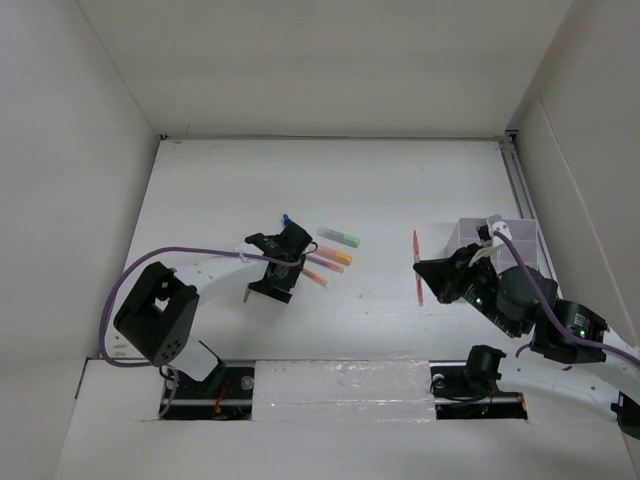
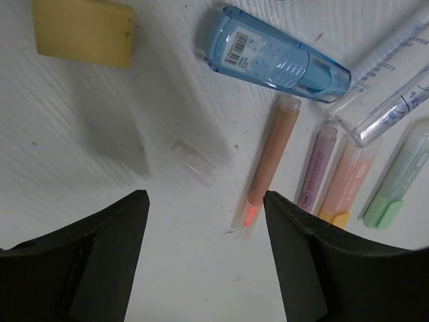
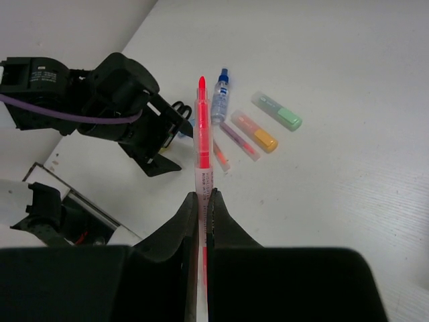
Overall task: Sort the stationery into containers
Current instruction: Grab a piece of stationery with the left arm
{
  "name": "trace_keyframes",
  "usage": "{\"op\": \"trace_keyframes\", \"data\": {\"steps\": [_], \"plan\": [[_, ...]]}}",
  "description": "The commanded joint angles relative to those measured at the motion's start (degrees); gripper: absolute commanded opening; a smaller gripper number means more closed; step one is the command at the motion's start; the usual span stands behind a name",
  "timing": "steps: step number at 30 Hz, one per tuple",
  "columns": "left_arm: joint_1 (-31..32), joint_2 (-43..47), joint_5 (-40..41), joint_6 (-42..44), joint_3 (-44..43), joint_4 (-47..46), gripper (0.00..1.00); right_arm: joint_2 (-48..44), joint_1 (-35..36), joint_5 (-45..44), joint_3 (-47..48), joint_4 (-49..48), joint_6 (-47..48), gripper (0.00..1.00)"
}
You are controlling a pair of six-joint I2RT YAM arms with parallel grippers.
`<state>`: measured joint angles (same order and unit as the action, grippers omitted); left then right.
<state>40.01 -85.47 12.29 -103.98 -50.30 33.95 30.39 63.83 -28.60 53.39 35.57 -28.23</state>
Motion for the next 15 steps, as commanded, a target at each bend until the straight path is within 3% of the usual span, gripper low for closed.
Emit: {"op": "trace_keyframes", "data": {"steps": [1,15], "plan": [[-0.3,-0.5,4.6,-2.9,-2.7,0.7,0.65,-0.2,0.2,0.9,-0.4,-1.2,0.8,0.0],[-0.3,2.1,5.1,-2.3,-2.1,1.7,0.65,0.9,0.2,0.9,-0.9,-1.2,1.3,0.0]]}}
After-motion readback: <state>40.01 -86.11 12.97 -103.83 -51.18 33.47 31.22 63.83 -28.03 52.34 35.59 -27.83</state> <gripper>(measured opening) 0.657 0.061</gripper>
